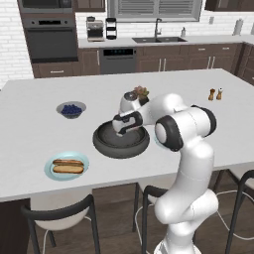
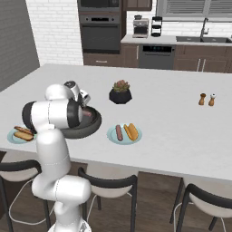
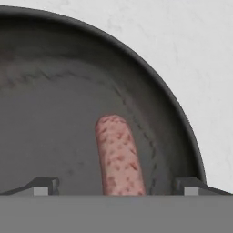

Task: Place one bun and one sausage from the bowl on each plate.

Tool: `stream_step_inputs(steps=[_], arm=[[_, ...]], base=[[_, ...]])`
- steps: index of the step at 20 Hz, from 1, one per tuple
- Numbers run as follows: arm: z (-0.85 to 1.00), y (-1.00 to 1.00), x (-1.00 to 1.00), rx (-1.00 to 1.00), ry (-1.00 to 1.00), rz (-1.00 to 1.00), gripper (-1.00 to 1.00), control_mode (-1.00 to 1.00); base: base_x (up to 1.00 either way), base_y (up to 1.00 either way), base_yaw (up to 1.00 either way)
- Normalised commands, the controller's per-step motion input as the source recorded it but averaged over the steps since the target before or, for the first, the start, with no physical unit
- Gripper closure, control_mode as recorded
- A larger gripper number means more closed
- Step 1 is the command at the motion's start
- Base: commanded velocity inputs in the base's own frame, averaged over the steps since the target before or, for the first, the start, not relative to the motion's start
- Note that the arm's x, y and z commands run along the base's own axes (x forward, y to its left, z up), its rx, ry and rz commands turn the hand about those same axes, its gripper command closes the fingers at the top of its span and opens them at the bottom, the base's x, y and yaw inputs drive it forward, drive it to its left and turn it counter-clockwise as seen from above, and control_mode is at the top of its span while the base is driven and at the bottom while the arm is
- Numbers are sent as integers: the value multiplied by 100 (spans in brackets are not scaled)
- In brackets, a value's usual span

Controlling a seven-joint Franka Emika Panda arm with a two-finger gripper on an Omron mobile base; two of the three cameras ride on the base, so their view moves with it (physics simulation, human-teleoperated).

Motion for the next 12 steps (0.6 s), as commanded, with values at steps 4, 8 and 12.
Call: stream_step_inputs(steps=[4, 8, 12], arm=[[-24, 0, 0, 0, 0, 0, -100, -100], [-26, 0, 1, 0, 0, 0, -100, -100], [0, 11, 28, 0, 0, 0, -100, -100]], base=[[0, 0, 0], [0, 0, 0], [0, 0, 0]])
